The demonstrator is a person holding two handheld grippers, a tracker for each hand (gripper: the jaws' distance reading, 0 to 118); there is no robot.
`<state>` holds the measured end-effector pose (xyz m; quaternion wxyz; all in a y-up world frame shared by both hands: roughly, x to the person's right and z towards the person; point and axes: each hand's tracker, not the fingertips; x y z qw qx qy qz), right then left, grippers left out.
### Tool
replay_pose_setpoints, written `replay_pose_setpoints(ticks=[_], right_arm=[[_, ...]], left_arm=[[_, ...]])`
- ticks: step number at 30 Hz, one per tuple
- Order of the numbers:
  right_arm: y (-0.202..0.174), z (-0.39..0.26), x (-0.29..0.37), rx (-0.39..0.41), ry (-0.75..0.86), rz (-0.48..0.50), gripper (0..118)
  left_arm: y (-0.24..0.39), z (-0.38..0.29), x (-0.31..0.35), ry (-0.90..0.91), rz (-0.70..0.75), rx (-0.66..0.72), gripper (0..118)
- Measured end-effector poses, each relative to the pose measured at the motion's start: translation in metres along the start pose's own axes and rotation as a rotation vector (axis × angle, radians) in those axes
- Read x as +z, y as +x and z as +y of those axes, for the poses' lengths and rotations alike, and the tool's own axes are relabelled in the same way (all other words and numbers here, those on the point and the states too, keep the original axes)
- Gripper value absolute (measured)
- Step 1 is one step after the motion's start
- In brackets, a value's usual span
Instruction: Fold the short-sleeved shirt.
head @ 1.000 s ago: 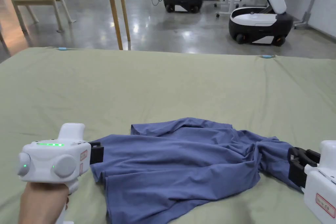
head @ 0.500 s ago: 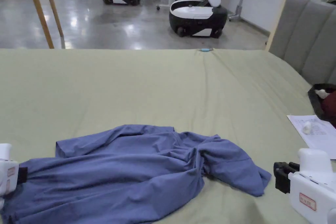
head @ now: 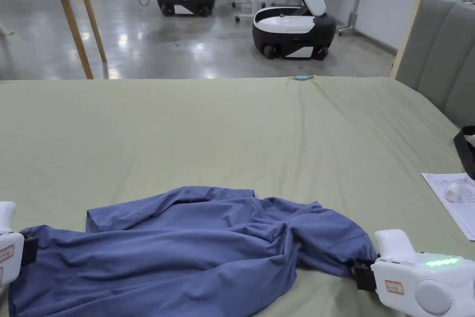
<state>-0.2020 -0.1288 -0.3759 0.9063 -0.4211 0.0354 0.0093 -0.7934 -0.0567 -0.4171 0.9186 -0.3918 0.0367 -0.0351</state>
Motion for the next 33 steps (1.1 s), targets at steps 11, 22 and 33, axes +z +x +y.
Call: replay_pose_setpoints(ticks=[11,22,33], right_arm=[[0.012,0.096,0.107,-0.08,0.213,0.001,5],[-0.032,0.267,0.267,0.054,0.614,-0.074,5],[-0.019,0.372,0.32,-0.004,0.778,-0.223,4]], left_arm=[[-0.038,0.057,0.072,0.161,-0.046,0.051,2],[-0.095,0.212,0.198,0.509,0.015,0.129,2],[-0.133,0.329,0.227,0.668,0.073,0.141,2]])
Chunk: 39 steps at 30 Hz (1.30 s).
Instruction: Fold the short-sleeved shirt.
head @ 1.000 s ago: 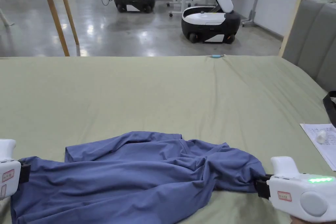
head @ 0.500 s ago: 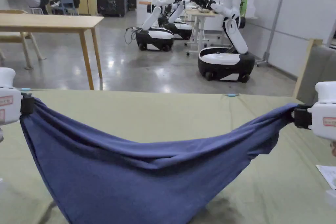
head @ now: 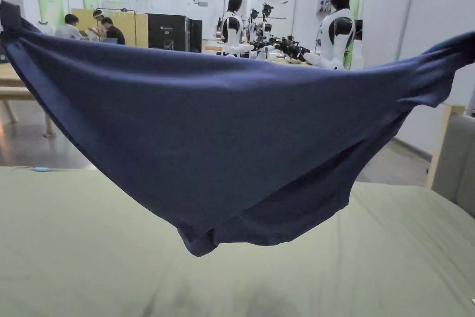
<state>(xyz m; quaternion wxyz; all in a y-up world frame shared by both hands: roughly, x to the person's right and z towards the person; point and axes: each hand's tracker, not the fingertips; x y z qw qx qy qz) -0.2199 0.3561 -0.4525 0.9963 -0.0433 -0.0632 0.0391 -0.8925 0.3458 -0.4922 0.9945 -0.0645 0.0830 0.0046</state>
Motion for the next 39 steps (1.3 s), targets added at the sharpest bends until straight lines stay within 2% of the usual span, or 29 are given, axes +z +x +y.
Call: replay_pose_setpoints(ticks=[3,8,11,17,20,26,29,32,35,37,39], right_arm=[[-0.005,-0.019,-0.019,0.054,-0.033,-0.017,4],[-0.01,-0.084,-0.043,-0.01,-0.104,0.016,5],[-0.013,-0.128,-0.052,0.0,-0.132,0.017,5],[-0.003,-0.158,-0.04,-0.043,-0.146,0.04,5],[0.004,-0.165,-0.021,0.013,-0.168,0.045,5],[0.02,-0.211,0.05,0.039,-0.206,0.078,5],[0.021,-0.267,0.089,0.03,-0.287,0.137,5],[0.016,-0.329,0.122,0.057,-0.378,0.145,5],[0.014,-0.396,0.148,-0.035,-0.544,0.194,5],[0.01,-0.436,0.161,-0.022,-0.623,0.175,5],[0.017,-0.468,0.161,-0.024,-0.685,0.156,5]], left_arm=[[0.002,-0.015,-0.018,-0.008,-0.008,0.012,2],[0.02,-0.078,-0.041,-0.081,-0.023,0.037,2],[0.024,-0.119,-0.058,-0.169,-0.053,0.079,2],[0.054,-0.148,-0.011,-0.177,-0.06,0.056,2],[0.052,-0.153,0.018,-0.177,-0.071,0.045,2],[0.037,-0.203,0.101,-0.203,-0.106,0.07,3],[0.013,-0.26,0.129,-0.266,-0.099,0.12,3],[0.0,-0.319,0.16,-0.346,-0.084,0.097,3],[-0.007,-0.383,0.189,-0.471,-0.04,0.023,3],[-0.009,-0.42,0.201,-0.567,-0.011,-0.004,3],[-0.014,-0.44,0.211,-0.596,0.004,0.033,4]])
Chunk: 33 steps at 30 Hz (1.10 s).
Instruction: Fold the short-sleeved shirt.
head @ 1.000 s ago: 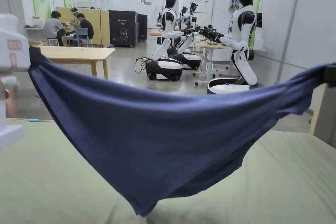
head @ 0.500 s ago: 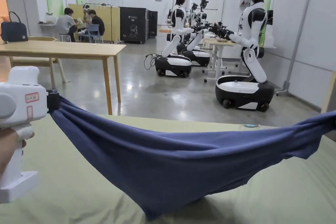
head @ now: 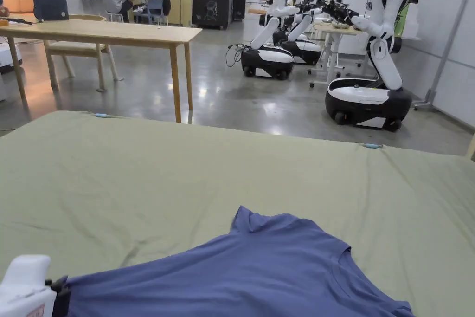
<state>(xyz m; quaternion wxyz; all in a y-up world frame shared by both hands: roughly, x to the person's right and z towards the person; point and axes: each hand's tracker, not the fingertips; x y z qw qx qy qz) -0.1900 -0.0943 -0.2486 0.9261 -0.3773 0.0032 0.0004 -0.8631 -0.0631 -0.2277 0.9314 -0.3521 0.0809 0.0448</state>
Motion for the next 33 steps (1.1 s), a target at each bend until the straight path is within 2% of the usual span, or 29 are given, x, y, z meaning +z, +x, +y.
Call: replay_pose_setpoints(ticks=[1,2,3,4,5,6,7,8,10,13,15,16,17,18,19,20,21,22,23,24,26,28,30,32,33], right_arm=[[0.002,-0.006,-0.003,-0.025,-0.015,-0.002,6],[0.004,-0.008,-0.004,-0.038,-0.025,0.005,10],[0.005,-0.008,-0.003,-0.039,-0.043,0.023,15],[0.003,-0.005,0.0,-0.026,-0.04,0.027,20],[-0.002,0.003,0.007,0.028,-0.008,0.006,26],[-0.009,0.012,0.016,0.079,0.045,-0.01,50],[-0.019,0.024,0.029,0.117,0.119,0.008,96],[-0.03,0.034,0.041,0.141,0.176,0.02,118],[-0.061,0.061,0.071,0.144,0.358,0.088,118],[-0.114,0.087,0.092,0.14,0.519,0.148,118],[-0.15,0.096,0.098,0.124,0.572,0.115,118],[-0.164,0.099,0.091,0.115,0.565,0.112,117],[-0.178,0.101,0.089,0.116,0.559,0.117,108],[-0.188,0.098,0.086,0.113,0.562,0.132,80],[-0.196,0.096,0.082,0.112,0.572,0.185,17],[-0.202,0.094,0.078,0.122,0.566,0.199,4],[-0.21,0.094,0.073,0.134,0.536,0.189,4],[-0.214,0.088,0.07,0.129,0.53,0.214,4],[-0.216,0.086,0.068,0.114,0.522,0.261,4],[-0.219,0.084,0.065,0.107,0.5,0.277,4],[-0.225,0.079,0.06,0.133,0.495,0.244,4],[-0.228,0.078,0.057,0.144,0.475,0.241,4],[-0.227,0.077,0.052,0.111,0.438,0.258,4],[-0.225,0.08,0.045,0.068,0.372,0.256,4],[-0.225,0.081,0.04,0.054,0.338,0.261,4]], left_arm=[[-0.001,-0.006,0.001,0.0,0.002,0.024,12],[-0.001,-0.008,0.003,0.005,0.0,0.035,31],[0.001,-0.007,0.006,0.014,0.001,0.029,42],[0.006,-0.004,0.012,0.037,0.016,0.01,55],[0.009,0.003,0.018,0.073,0.031,-0.031,71],[0.014,0.008,0.025,0.096,0.03,-0.052,103],[0.022,0.014,0.038,0.151,0.011,-0.071,116],[0.03,0.02,0.051,0.209,-0.002,-0.085,115],[0.053,0.032,0.073,0.267,0.011,-0.126,115],[0.079,0.034,0.087,0.393,0.044,-0.143,115],[0.091,0.03,0.09,0.421,0.05,-0.14,115],[0.095,0.026,0.09,0.42,0.055,-0.135,115],[0.091,0.019,0.083,0.412,0.052,-0.135,110],[0.09,0.014,0.082,0.403,0.046,-0.136,94],[0.088,0.009,0.083,0.385,0.047,-0.135,36],[0.086,0.005,0.084,0.38,0.046,-0.134,0],[0.078,-0.001,0.077,0.373,0.06,-0.138,0],[0.074,-0.004,0.075,0.363,0.087,-0.145,0],[0.066,-0.005,0.071,0.304,0.037,-0.163,0],[0.056,-0.007,0.067,0.267,0.049,-0.146,0],[0.037,-0.013,0.061,0.232,0.101,-0.121,0],[0.009,-0.016,0.051,0.164,0.122,-0.031,0],[-0.012,-0.021,0.04,0.115,0.108,0.04,0],[-0.025,-0.024,0.027,0.075,0.098,0.049,17],[-0.029,-0.026,0.022,0.066,0.081,0.055,22]])
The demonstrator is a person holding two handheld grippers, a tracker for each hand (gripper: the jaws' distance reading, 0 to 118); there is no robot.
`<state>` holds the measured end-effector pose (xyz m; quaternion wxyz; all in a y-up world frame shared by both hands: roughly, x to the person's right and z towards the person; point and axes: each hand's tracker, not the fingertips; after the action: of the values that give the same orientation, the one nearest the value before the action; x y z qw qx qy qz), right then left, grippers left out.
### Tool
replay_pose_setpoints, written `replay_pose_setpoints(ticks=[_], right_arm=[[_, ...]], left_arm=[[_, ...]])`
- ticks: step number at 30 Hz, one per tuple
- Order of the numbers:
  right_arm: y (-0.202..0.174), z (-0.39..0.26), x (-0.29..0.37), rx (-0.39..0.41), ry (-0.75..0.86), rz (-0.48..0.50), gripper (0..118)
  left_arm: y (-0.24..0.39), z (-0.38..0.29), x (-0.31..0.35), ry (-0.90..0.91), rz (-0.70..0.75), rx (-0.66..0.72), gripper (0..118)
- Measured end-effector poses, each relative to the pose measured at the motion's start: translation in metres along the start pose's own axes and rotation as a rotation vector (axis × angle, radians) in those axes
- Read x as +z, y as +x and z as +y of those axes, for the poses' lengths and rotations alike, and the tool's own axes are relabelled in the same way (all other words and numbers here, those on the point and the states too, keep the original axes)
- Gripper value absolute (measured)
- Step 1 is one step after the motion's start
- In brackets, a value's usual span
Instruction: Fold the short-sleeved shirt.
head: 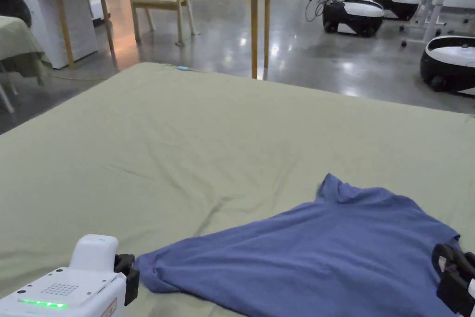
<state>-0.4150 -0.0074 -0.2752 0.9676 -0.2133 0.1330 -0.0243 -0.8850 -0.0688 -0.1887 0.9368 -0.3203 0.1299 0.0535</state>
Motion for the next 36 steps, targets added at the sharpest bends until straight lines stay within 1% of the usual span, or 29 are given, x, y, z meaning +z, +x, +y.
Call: replay_pose_setpoints(ticks=[2,3,4,5,6,10,11,12,13,14,15,16,17,19,20,21,22,23,24,26,27,28,29,31,32,35,36], right_arm=[[0.0,0.0,-0.011,-0.007,-0.053,-0.049,4],[0.002,0.001,-0.016,-0.003,-0.07,-0.078,4],[0.002,0.001,-0.021,0.007,-0.083,-0.1,4],[0.002,0.001,-0.025,0.023,-0.1,-0.11,4],[0.002,0.001,-0.029,0.043,-0.123,-0.123,4],[0.007,0.002,-0.038,0.057,-0.128,-0.126,4],[0.01,0.003,-0.039,0.063,-0.132,-0.131,4],[0.014,0.004,-0.041,0.059,-0.135,-0.127,4],[0.018,0.006,-0.044,0.045,-0.146,-0.117,4],[0.022,0.008,-0.049,0.037,-0.159,-0.112,4],[0.025,0.01,-0.054,0.043,-0.167,-0.117,4],[0.028,0.013,-0.061,0.063,-0.176,-0.13,4],[0.031,0.016,-0.068,0.085,-0.181,-0.139,5],[0.039,0.027,-0.093,0.152,-0.205,-0.157,10],[0.043,0.033,-0.109,0.17,-0.202,-0.146,15],[0.048,0.039,-0.126,0.188,-0.199,-0.138,29],[0.054,0.046,-0.148,0.2,-0.202,-0.136,65],[0.06,0.053,-0.17,0.223,-0.214,-0.126,97],[0.066,0.06,-0.198,0.248,-0.248,-0.098,118],[0.077,0.069,-0.25,0.28,-0.337,-0.066,116],[0.08,0.073,-0.275,0.304,-0.325,-0.068,116],[0.082,0.073,-0.295,0.346,-0.38,-0.082,116],[0.084,0.073,-0.319,0.39,-0.423,-0.07,116],[0.091,0.064,-0.347,0.437,-0.441,-0.05,116],[0.092,0.061,-0.359,0.45,-0.446,-0.033,116],[0.097,0.052,-0.383,0.449,-0.464,-0.026,116],[0.098,0.047,-0.386,0.45,-0.498,-0.029,109]], left_arm=[[-0.003,-0.002,-0.015,-0.016,-0.026,0.008,32],[-0.003,-0.001,-0.024,-0.026,-0.028,0.007,56],[0.001,-0.003,-0.032,-0.042,-0.023,-0.004,98],[0.001,-0.003,-0.041,-0.052,-0.018,-0.011,118],[0.001,-0.002,-0.051,-0.05,-0.014,-0.02,117],[0.006,0.01,-0.075,-0.067,0.003,-0.02,117],[0.004,0.011,-0.083,-0.076,0.005,-0.014,116],[0.003,0.013,-0.091,-0.088,0.007,-0.007,111],[0.0,0.013,-0.097,-0.105,0.002,0.002,90],[-0.002,0.013,-0.102,-0.129,-0.017,0.009,57],[-0.003,0.012,-0.106,-0.159,-0.033,0.004,12],[0.008,0.013,-0.105,-0.181,-0.019,-0.02,0],[0.01,0.009,-0.104,-0.193,-0.046,-0.014,0],[0.022,0.01,-0.093,-0.178,-0.048,-0.068,0],[0.027,0.013,-0.087,-0.172,-0.052,-0.062,0],[0.028,0.014,-0.081,-0.165,-0.068,-0.052,0],[0.03,0.015,-0.075,-0.158,-0.081,-0.047,0],[0.032,0.016,-0.07,-0.145,-0.076,-0.053,0],[0.033,0.021,-0.07,-0.133,-0.072,-0.064,0],[0.035,0.024,-0.064,-0.131,-0.076,-0.066,0],[0.036,0.025,-0.061,-0.127,-0.077,-0.068,0],[0.036,0.03,-0.063,-0.127,-0.076,-0.071,0],[0.038,0.031,-0.063,-0.128,-0.071,-0.074,0],[0.038,0.031,-0.063,-0.131,-0.062,-0.073,0],[0.036,0.033,-0.069,-0.137,-0.062,-0.069,0],[0.034,0.032,-0.074,-0.147,-0.051,-0.076,0],[0.028,0.031,-0.08,-0.145,-0.043,-0.08,0]])
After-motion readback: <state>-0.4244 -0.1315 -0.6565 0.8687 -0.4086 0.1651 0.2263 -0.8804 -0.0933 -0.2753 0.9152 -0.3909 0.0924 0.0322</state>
